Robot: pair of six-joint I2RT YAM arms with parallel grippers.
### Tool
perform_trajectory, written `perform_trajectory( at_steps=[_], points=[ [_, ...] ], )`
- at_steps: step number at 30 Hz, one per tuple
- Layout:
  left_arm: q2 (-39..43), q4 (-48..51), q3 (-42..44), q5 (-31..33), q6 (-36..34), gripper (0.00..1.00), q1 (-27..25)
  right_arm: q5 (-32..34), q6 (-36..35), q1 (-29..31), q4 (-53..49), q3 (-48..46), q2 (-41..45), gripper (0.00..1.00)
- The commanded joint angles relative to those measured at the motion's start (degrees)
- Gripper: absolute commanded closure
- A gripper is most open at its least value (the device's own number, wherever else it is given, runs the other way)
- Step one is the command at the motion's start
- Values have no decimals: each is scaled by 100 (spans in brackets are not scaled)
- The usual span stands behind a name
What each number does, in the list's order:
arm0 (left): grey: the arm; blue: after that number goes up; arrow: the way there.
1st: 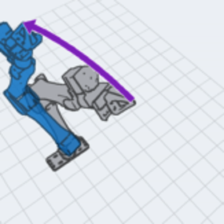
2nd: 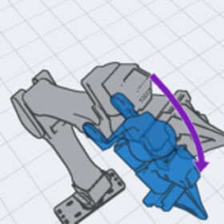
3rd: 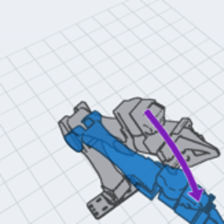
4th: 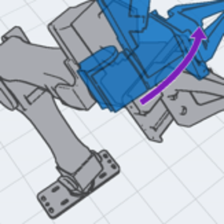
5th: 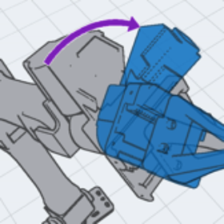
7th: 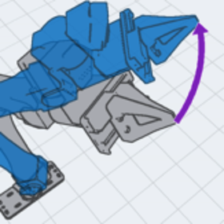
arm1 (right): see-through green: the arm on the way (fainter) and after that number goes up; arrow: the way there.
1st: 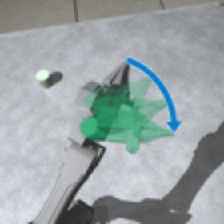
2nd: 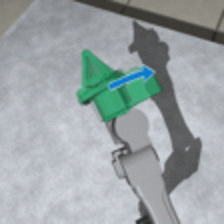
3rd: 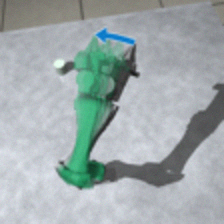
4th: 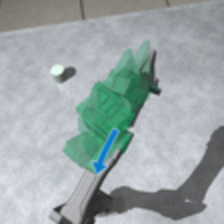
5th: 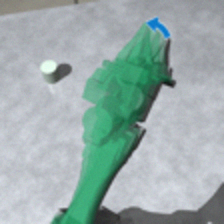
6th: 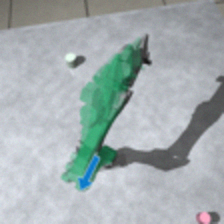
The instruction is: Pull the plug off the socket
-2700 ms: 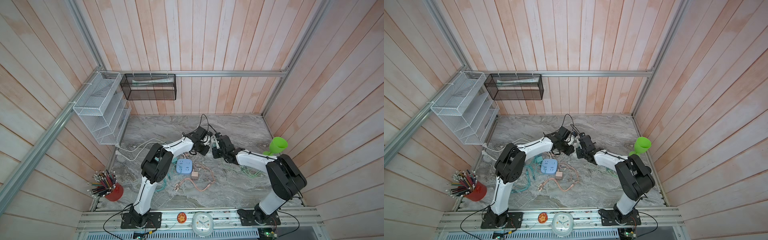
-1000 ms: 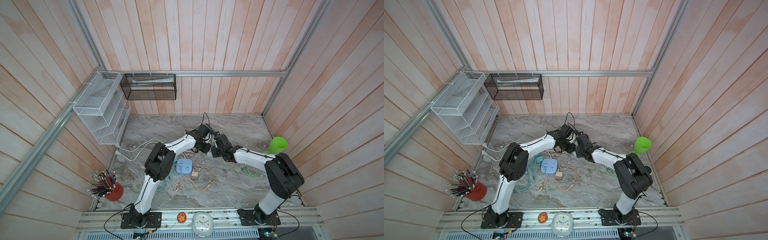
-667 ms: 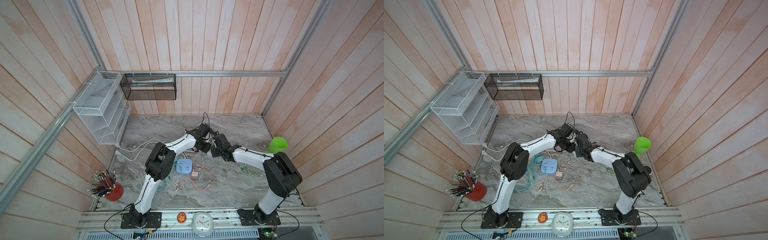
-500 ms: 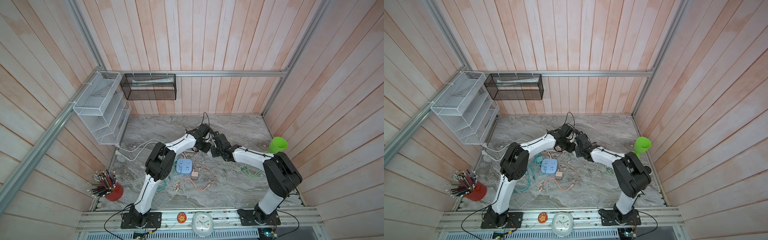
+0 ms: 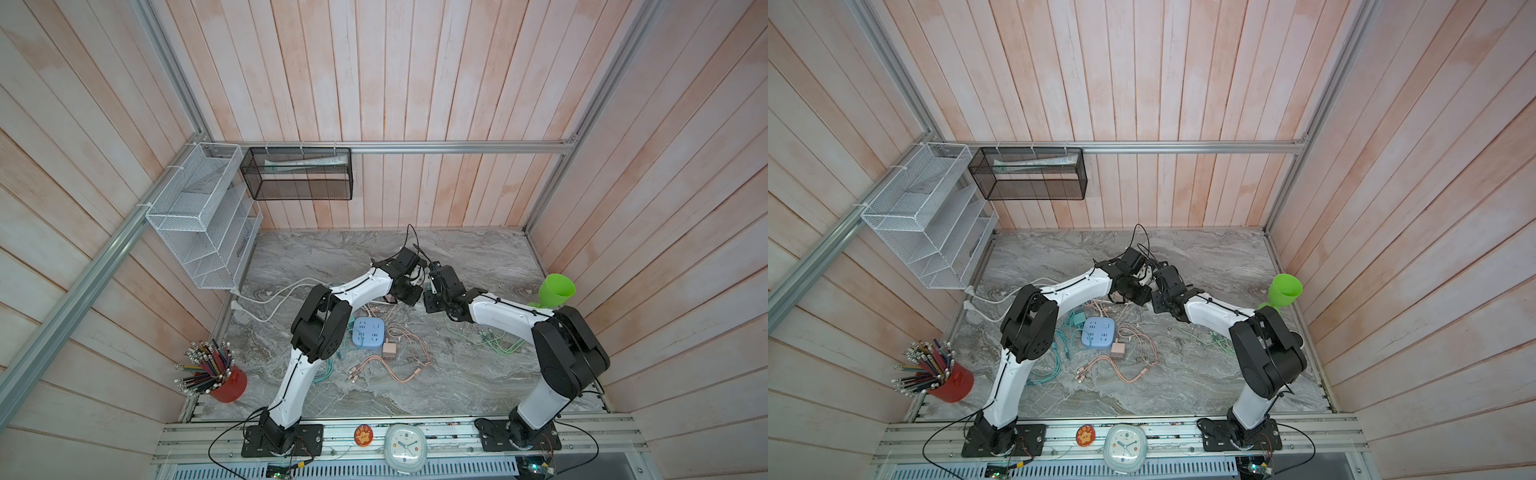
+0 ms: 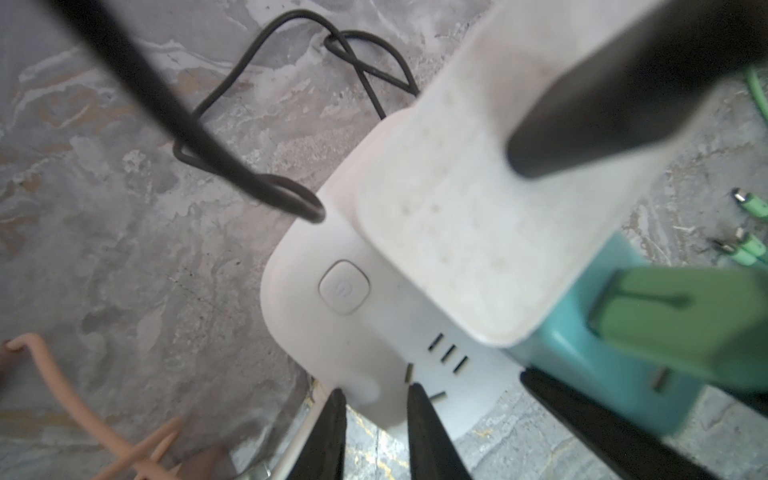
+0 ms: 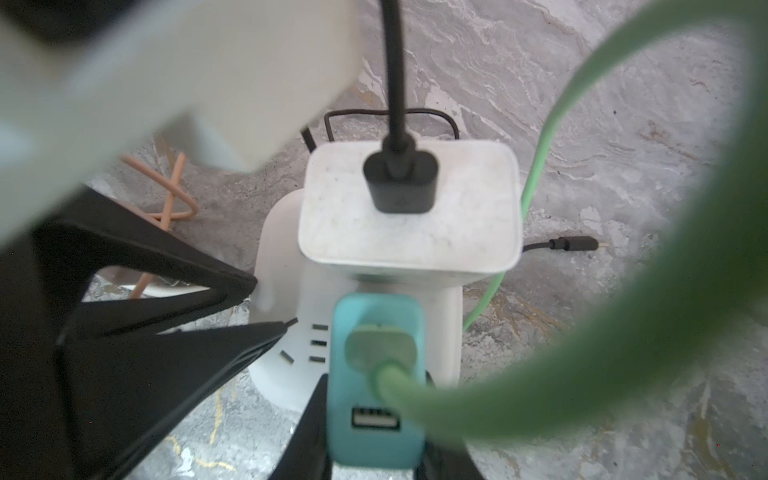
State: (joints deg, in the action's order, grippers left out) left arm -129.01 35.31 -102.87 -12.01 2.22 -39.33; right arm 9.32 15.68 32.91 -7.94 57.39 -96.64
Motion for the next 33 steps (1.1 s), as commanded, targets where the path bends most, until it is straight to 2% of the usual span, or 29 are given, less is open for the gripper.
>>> perform_trajectory(
  at_steps=[1,7,19,25,33],
  points=[
    [-448,136,43,-249,33,72,-158,-657,63,102,267,130,210,95],
    [-446,77,24,-376,85,72,-158,-205,-234,394,-205,470,-271,95],
    [-445,-51,-96,-583,184,72,-148,-30,1,493,-116,445,-501,96],
    [-511,71,-192,-493,184,72,-158,-66,53,487,-119,484,-458,97],
    [-500,109,12,-268,95,72,-165,-621,247,63,129,92,45,96]
  ],
)
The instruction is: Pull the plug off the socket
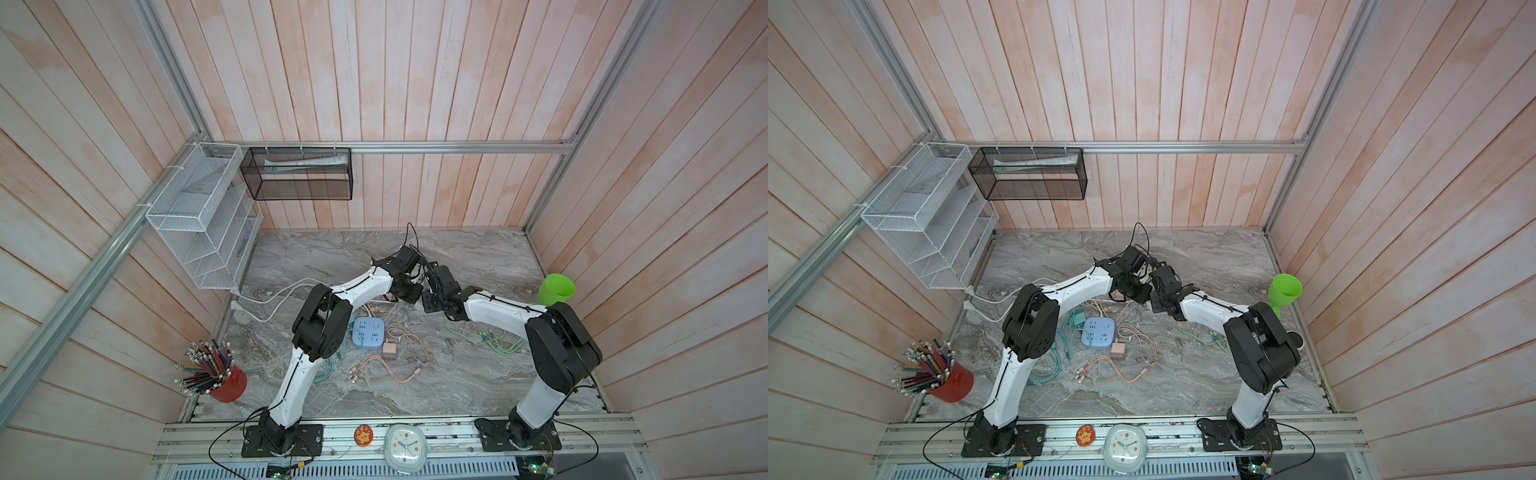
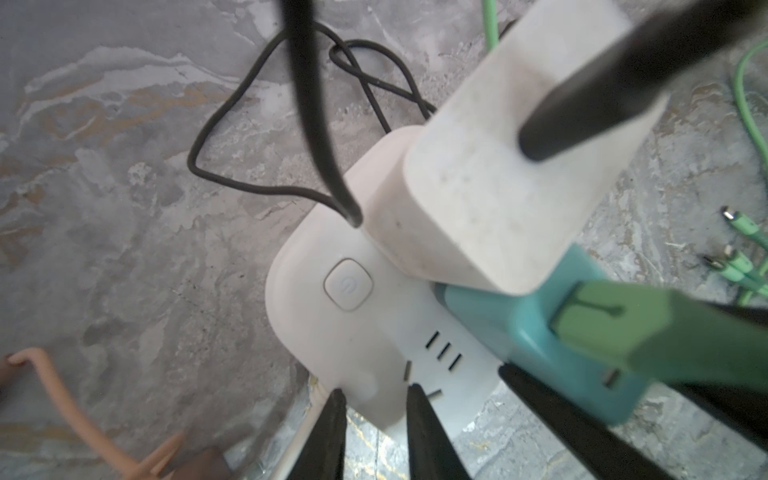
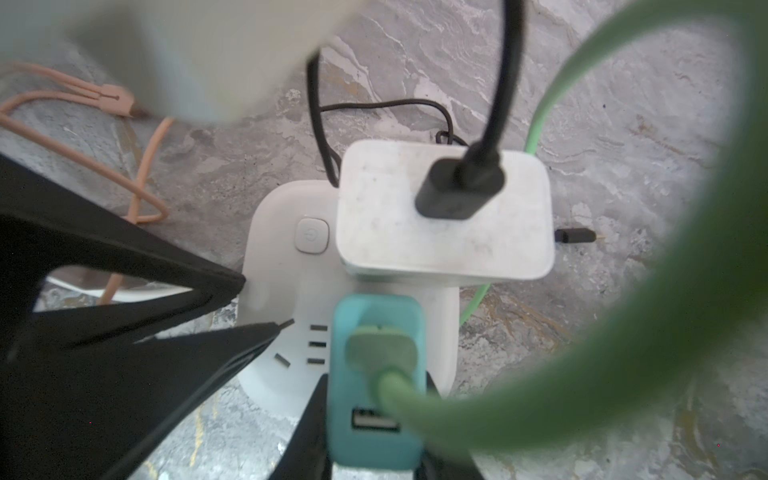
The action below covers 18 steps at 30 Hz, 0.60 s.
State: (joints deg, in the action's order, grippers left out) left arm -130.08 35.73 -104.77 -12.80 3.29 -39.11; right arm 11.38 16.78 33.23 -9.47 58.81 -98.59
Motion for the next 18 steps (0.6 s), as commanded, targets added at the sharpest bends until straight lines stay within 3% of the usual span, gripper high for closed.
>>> perform_trajectory(
  at_steps=[1,8,18],
  points=[
    [-396,68,195,-186,-13,72,-193,-851,126,6,250,-40,259,96],
    [-485,195,34,-53,-76,72,-273,-1129,165,-61,285,-53,114,97],
    [-575,304,-52,-10,-91,72,-282,-600,-7,158,-49,346,-135,97]
  ],
)
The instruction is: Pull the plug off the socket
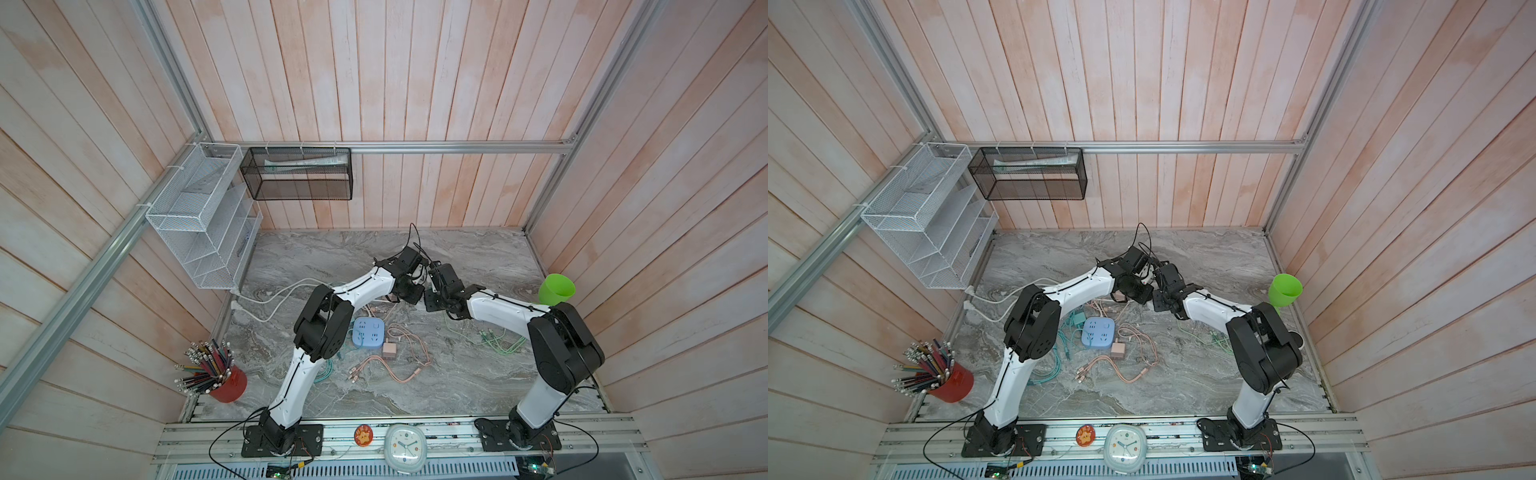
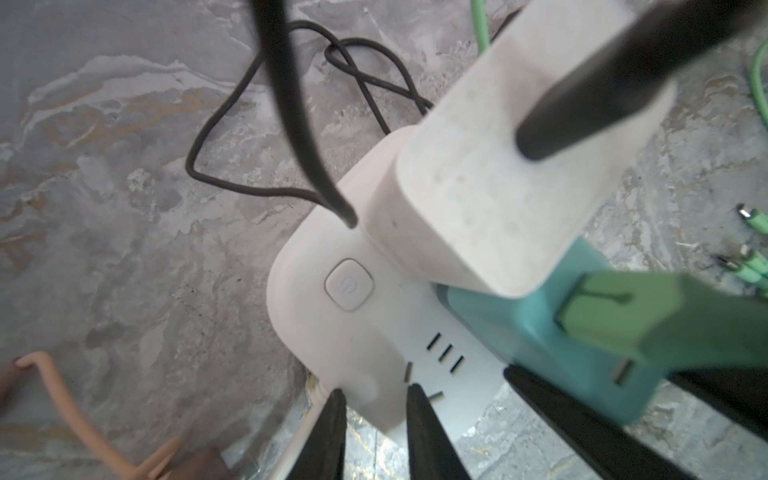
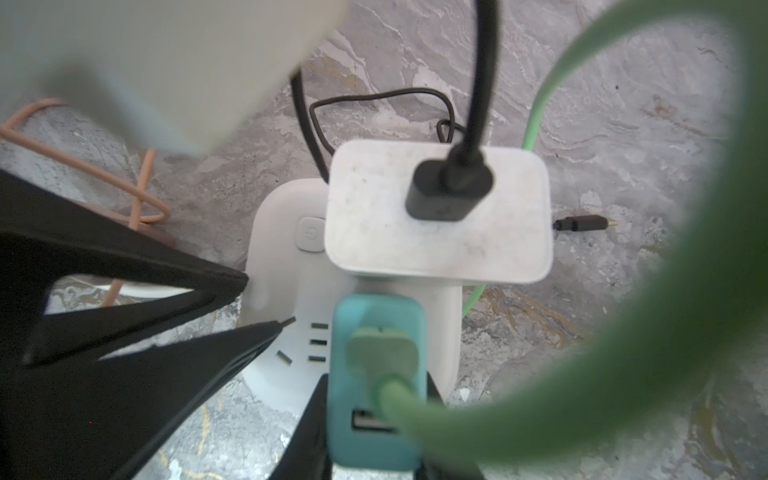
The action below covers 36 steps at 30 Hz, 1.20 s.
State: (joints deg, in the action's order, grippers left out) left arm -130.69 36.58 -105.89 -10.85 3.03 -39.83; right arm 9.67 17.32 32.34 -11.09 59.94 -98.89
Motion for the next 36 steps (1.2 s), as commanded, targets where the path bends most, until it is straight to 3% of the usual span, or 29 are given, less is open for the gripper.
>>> perform_trajectory(
  at_steps=[1,7,17,24,31,36],
  points=[
    [-536,235,30,-184,-81,72,-214,-406,-75,248,99,245,-89,97],
    [-677,455,-105,-97,-130,72,-213,-994,136,-21,498,-10,229,97],
    [-711,486,-140,-74,-120,72,-210,-1257,285,-111,632,-19,441,97],
    [-720,478,-137,-71,-109,72,-209,-1136,155,-65,405,127,290,97],
    [-757,503,-152,-40,-101,72,-216,-291,-332,247,-393,760,-38,97],
    [-756,505,-143,-4,-101,72,-210,-399,-198,170,-134,605,105,97]
  ],
)
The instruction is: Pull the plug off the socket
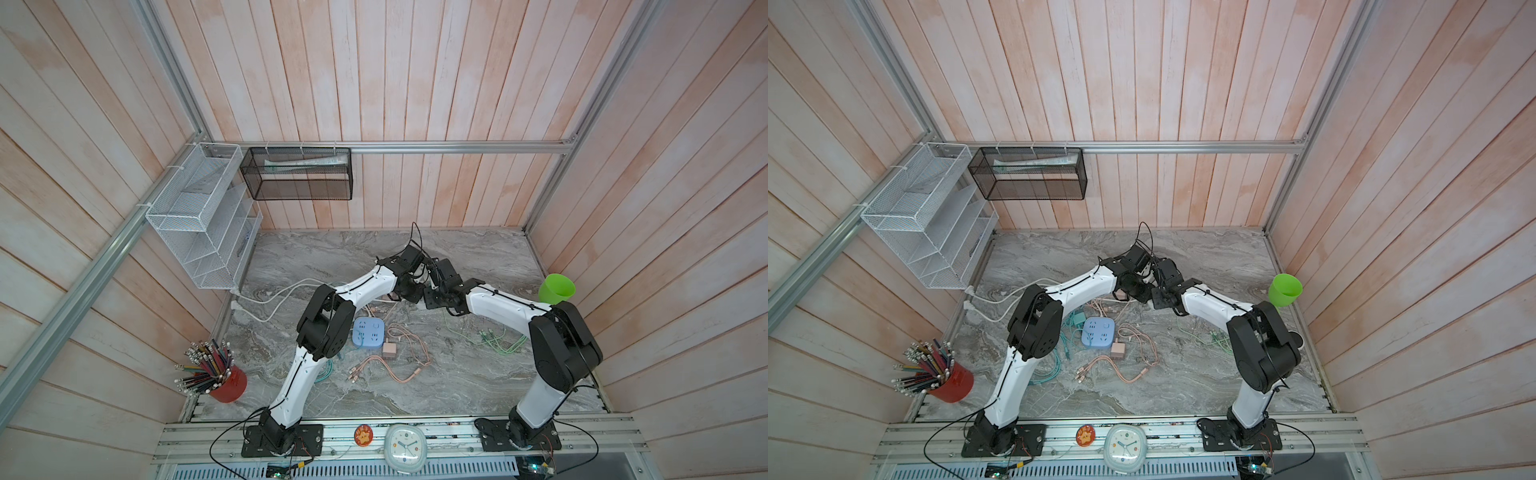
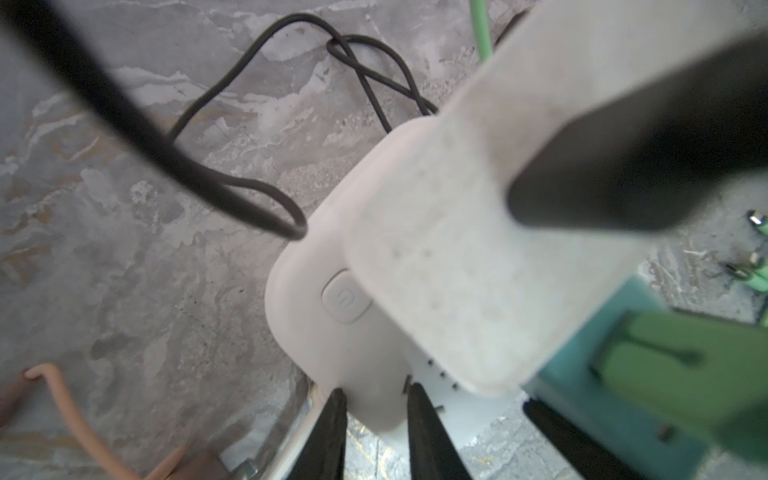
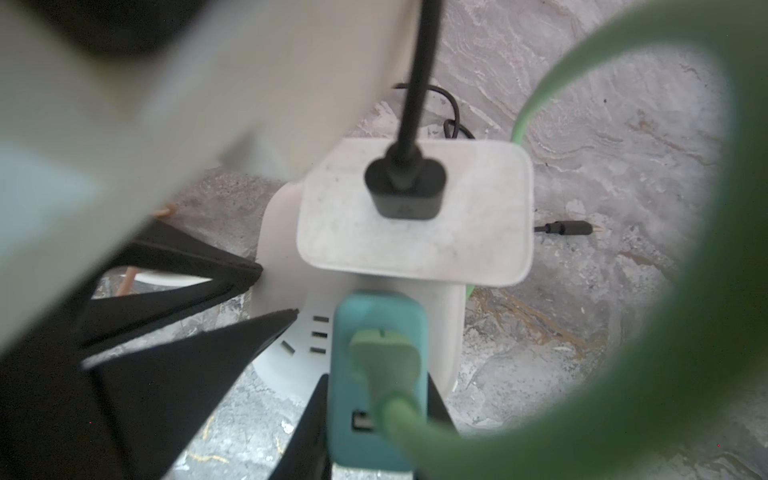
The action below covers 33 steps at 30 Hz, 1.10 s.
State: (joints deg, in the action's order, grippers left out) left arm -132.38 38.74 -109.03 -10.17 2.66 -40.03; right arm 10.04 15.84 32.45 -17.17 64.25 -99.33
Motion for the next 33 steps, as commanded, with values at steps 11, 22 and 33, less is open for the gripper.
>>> perform_trajectory(
  at_steps=[11,22,33],
  points=[
    [-521,196,169,-293,4,72,-168,-894,-12,171,507,60,-104,97],
    [209,-480,621,-739,418,57,82,-536,23,73,747,-680,26,98],
    [577,-876,1005,-789,555,43,285,-801,-114,-27,873,-776,151,98]
  ],
)
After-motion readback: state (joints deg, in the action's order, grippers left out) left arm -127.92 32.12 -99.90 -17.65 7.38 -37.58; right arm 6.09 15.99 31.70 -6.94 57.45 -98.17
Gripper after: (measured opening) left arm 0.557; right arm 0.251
